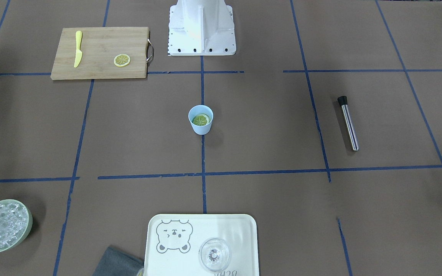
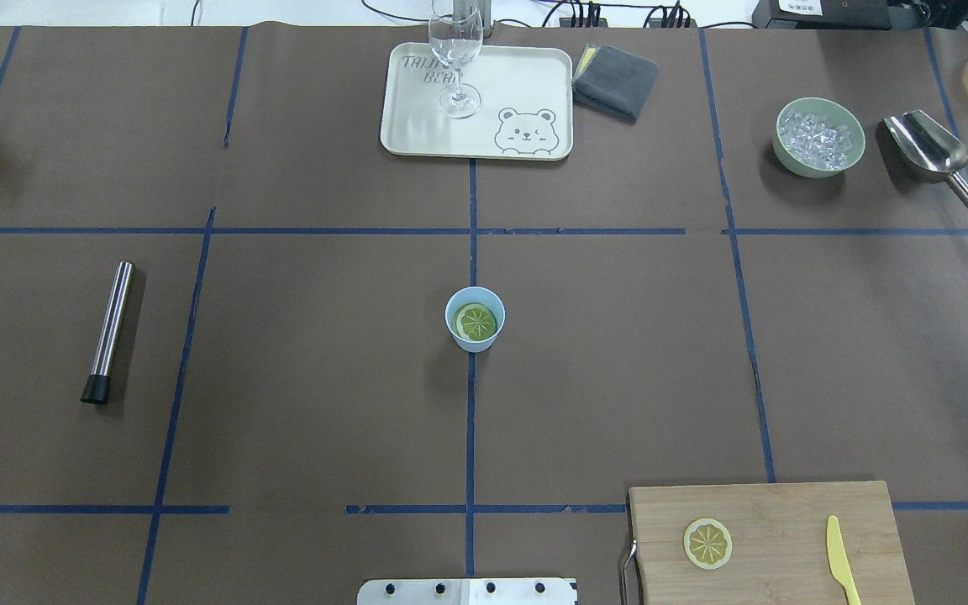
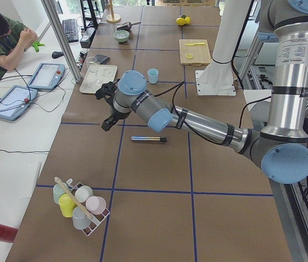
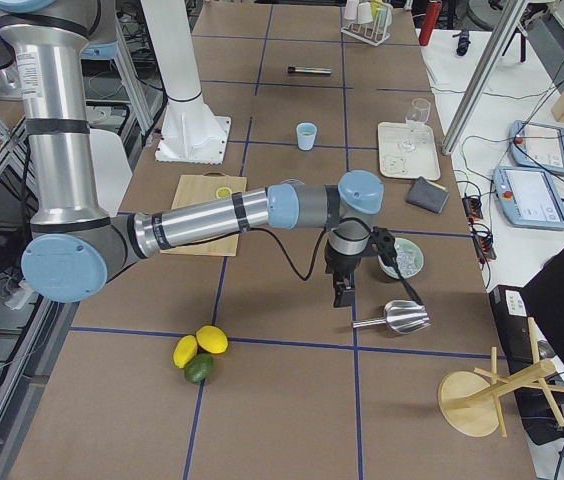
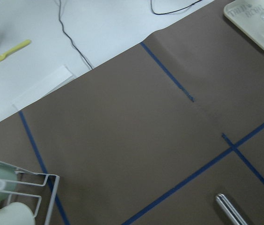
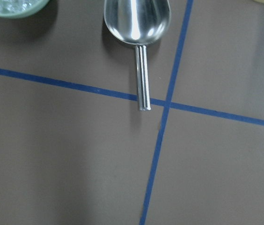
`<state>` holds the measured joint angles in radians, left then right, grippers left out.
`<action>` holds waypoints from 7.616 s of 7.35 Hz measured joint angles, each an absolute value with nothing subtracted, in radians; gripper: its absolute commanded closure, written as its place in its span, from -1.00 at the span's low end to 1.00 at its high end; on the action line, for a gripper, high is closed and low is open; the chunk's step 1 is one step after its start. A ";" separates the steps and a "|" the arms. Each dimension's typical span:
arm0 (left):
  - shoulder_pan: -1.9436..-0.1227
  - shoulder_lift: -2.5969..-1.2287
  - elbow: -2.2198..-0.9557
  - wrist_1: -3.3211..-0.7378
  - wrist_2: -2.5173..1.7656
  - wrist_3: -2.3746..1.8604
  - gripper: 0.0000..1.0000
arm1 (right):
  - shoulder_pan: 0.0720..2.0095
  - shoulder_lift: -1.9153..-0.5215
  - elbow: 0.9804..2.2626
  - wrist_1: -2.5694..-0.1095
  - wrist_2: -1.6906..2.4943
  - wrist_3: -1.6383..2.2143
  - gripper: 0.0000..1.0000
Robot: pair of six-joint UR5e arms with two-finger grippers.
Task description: Squeeze lemon into cup
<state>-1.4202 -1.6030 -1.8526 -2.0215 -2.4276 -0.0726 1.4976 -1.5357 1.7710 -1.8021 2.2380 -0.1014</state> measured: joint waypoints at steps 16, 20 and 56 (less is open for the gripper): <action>-0.877 -1.691 -1.569 -2.171 -2.024 -0.732 -0.35 | 1.540 -1.608 1.764 -1.733 2.243 -0.123 -1.00; -0.864 -1.692 -1.561 -2.172 -2.023 -0.735 -0.19 | 1.540 -1.608 1.764 -1.733 2.242 -0.125 -1.00; -0.355 -2.221 -1.186 -3.584 -1.271 -0.304 1.00 | 1.625 -1.647 1.763 -1.732 2.268 -0.117 -1.00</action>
<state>-0.3554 -2.2215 -1.1858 -3.5843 -1.2708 -0.3043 1.6245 -1.6469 1.7633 -1.7317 2.2684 -0.1167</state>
